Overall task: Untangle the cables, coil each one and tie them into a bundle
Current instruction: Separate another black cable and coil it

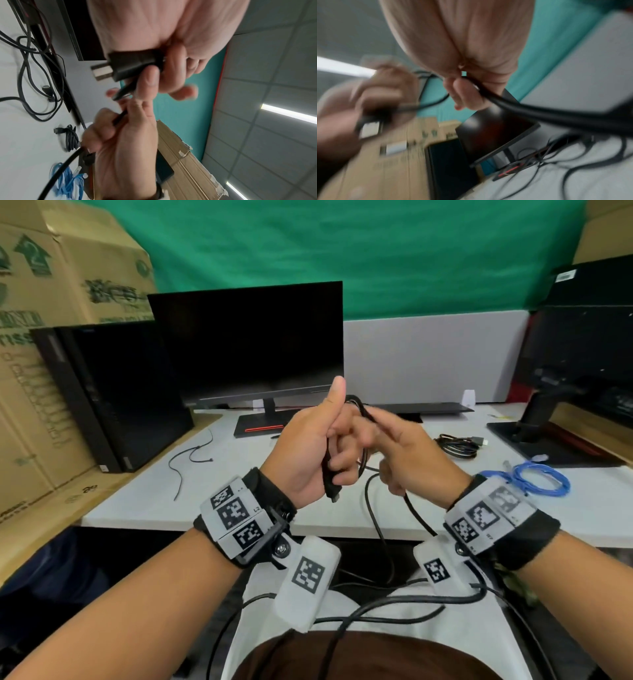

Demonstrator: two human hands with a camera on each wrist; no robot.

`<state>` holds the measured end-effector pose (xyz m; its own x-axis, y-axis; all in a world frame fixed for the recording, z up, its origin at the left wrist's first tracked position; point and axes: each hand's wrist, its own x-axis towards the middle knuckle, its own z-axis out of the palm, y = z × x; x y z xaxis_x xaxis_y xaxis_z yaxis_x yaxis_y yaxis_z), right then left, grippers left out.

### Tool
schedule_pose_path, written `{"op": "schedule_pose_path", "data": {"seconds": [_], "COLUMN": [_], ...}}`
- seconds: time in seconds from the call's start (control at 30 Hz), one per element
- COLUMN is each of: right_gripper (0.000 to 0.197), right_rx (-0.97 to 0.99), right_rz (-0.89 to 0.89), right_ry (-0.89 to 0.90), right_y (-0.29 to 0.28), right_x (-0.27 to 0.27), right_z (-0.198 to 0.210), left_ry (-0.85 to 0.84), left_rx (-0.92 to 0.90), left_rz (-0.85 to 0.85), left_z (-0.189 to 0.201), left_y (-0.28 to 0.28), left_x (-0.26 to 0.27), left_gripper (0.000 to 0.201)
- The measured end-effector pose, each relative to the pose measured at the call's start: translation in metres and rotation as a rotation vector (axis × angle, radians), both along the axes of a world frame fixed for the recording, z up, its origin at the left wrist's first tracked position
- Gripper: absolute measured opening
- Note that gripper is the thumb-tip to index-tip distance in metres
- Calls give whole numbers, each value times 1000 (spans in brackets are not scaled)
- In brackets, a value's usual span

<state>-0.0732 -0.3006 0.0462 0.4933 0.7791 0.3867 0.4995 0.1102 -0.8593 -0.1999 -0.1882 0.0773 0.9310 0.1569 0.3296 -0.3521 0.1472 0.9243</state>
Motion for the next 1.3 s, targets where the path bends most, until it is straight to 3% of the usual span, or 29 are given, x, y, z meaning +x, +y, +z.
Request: {"op": "schedule_pose_path", "data": {"seconds": [0.07,0.13,0.17,0.23,0.33,0.4,0.43,0.53,0.67,0.77,0.87,0.97,1.1,1.3], "right_gripper": [49,47,46,40,31,21,18,16,14,15,41,42,43,31], "right_rx": [-179,-397,-506,-728,-906,-851,-804,-646,-212,40,83,175,269,296], "right_rz": [-84,-89,-78,-24,184,310,329,266,44,17,149,249,213,244], "right_ry": [-221,-297,-317,-415,-573,-484,-454,-433,-658,-503,-206,131,403,485], "right_y": [2,3,2,0,-7,-13,-16,-25,-25,-20,-12,-6,-9,-12], "right_x": [-5,-13,-18,-32,-56,-61,-59,-37,-9,-1,-6,-20,-24,-21], "right_z": [-12,-22,-25,-23,-8,10,20,42,40,23,7,11,27,32], "left_ry": [-59,-65,-59,-55,-74,-18,8,112,233,210,144,132,158,201], "left_rx": [88,246,299,456,776,858,875,904,705,417,232,170,154,141], "left_rz": [0,131,188,330,497,513,494,423,106,-222,-378,-266,-82,-24], "left_z": [-1,-6,-9,-13,-16,-20,-24,-29,-21,-13,-6,1,4,6], "left_y": [-1,0,1,7,18,27,32,39,31,20,12,11,14,9], "left_x": [4,8,11,16,18,17,14,5,-2,-6,-8,-9,-9,-9], "left_gripper": [63,69,62,67,44,45,54,69,70,64,55,57,62,67]}}
